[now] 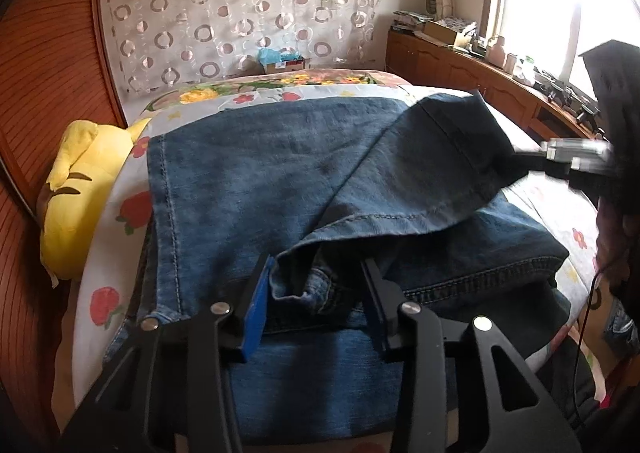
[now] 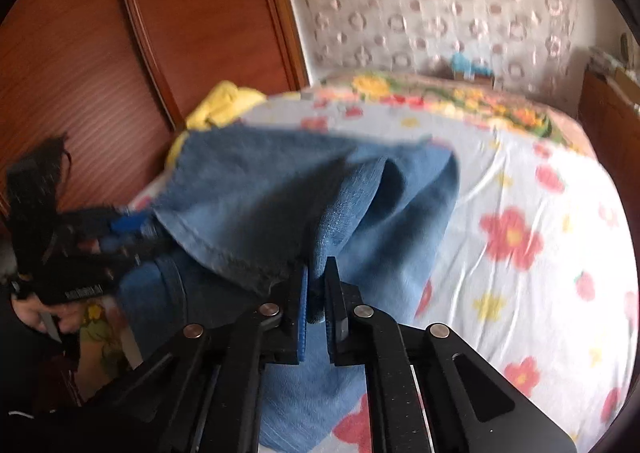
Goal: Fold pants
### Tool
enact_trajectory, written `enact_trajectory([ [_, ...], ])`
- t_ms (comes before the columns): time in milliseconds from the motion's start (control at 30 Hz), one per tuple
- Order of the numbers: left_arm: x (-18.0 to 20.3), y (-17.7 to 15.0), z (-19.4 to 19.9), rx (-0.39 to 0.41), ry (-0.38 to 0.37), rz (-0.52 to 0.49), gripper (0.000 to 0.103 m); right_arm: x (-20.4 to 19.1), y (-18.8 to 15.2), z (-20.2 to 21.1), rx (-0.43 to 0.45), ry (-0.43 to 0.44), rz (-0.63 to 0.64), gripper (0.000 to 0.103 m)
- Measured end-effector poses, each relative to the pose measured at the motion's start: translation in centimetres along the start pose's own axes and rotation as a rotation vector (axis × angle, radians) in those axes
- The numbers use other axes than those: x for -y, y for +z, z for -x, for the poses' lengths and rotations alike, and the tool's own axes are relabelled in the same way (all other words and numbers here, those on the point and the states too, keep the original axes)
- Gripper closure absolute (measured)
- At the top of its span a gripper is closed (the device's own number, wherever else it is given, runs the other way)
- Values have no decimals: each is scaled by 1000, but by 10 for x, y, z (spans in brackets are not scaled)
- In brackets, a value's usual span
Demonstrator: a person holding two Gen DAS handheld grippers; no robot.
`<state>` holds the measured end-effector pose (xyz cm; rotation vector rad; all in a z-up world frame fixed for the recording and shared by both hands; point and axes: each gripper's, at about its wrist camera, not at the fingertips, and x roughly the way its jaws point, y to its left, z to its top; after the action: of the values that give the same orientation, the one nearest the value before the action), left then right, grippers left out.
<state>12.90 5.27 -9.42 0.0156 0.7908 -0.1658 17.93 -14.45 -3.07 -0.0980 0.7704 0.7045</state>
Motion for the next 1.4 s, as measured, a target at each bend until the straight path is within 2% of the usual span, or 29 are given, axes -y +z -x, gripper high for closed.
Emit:
enact_trajectory([
  [133, 0, -1, -1, -2, 2, 5, 63, -6, 20, 20, 68, -16, 28, 99],
  [200, -1, -2, 1, 3, 1, 6, 65, -8, 27, 22, 71, -23, 41, 99],
  [233, -1, -2, 2, 9, 1, 3, 71, -9, 28, 22, 70, -28, 46, 99],
  [300, 1, -3, 8, 29, -12, -10, 74, -9, 29, 20, 60, -38, 54, 99],
  [433, 6, -3, 26, 88, -56, -24, 90, -4, 28, 20, 69, -38, 35, 99],
  [533, 12, -2, 36, 98, -73, -50, 97, -4, 32, 23, 84, -35, 35, 99],
  [667, 17, 2, 51, 126, -70, -49, 99, -9, 43, 27, 110, -32, 48, 100],
  [833, 11, 6, 84, 200, -66, 4, 99, -22, 72, 34, 147, -25, 94, 100],
  [1100, -3, 0, 125, 275, -55, 53, 99, -59, 117, 28, 183, 20, 168, 100],
  [1233, -12, -2, 122, 263, -35, 55, 99, -77, 129, 12, 166, 42, 195, 100],
  [1400, -25, -14, 113, 232, -20, 86, 99, -96, 142, -29, 102, 46, 218, 100],
])
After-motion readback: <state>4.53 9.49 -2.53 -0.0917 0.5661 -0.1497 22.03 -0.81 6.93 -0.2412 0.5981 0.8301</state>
